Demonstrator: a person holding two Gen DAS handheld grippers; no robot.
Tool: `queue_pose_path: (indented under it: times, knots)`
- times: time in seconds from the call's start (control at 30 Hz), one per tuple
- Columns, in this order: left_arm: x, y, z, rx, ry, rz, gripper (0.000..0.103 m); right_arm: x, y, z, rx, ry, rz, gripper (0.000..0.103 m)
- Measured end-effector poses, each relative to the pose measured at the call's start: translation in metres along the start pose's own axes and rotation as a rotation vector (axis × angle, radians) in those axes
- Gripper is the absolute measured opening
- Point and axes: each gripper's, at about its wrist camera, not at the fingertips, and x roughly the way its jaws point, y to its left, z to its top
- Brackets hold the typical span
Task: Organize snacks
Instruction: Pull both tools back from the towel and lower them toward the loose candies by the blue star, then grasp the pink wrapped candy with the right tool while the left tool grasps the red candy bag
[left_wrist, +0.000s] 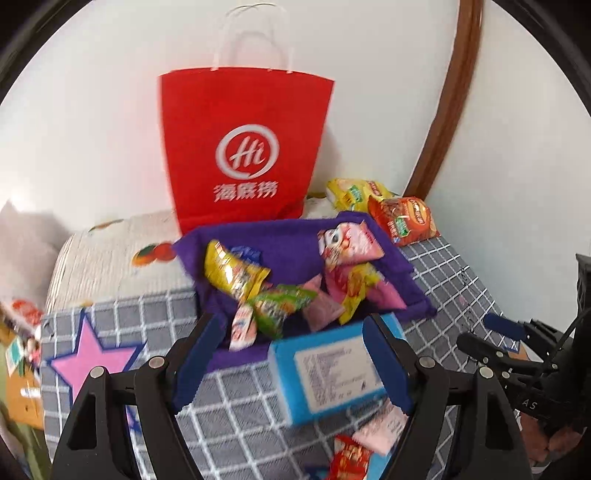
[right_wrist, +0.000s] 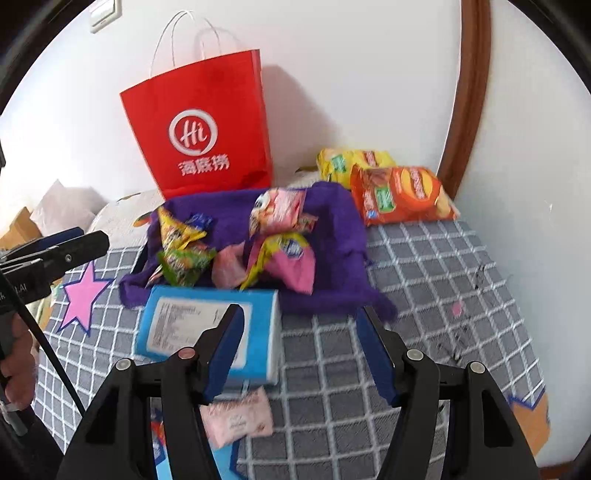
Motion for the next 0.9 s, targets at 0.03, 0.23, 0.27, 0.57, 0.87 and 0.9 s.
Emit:
queue_pose_path:
  times: [0.03, 0.23, 0.27, 0.57, 0.87, 0.9]
  knots:
    - [-0.004, 0.004, -0.007, -0.010, -0.002, 0.008, 0.078, 0.000, 0.002, -0.007, -0.002, 0.025, 0.023, 0.059]
    - [-0.025, 0.021, -0.042, -0.056, -0.002, 0.023, 0.072, -0.003, 0.010, -0.036, -0.011, 0.075, 0.078, 0.058]
    - [-0.027, 0.023, -0.049, -0.066, 0.002, 0.027, 0.072, -0.004, 0.010, -0.040, -0.010, 0.078, 0.083, 0.057]
    - [-0.020, 0.025, -0.095, -0.087, 0.071, 0.065, 0.072, 0.020, 0.019, -0.086, -0.027, 0.122, 0.111, 0.057]
    - [-0.013, 0.023, -0.123, -0.081, 0.113, 0.087, 0.072, 0.058, 0.036, -0.104, -0.074, 0.165, 0.157, 0.062]
    - [-0.011, 0.023, -0.125, -0.081, 0.119, 0.088, 0.072, 0.062, 0.036, -0.104, -0.075, 0.169, 0.159, 0.063]
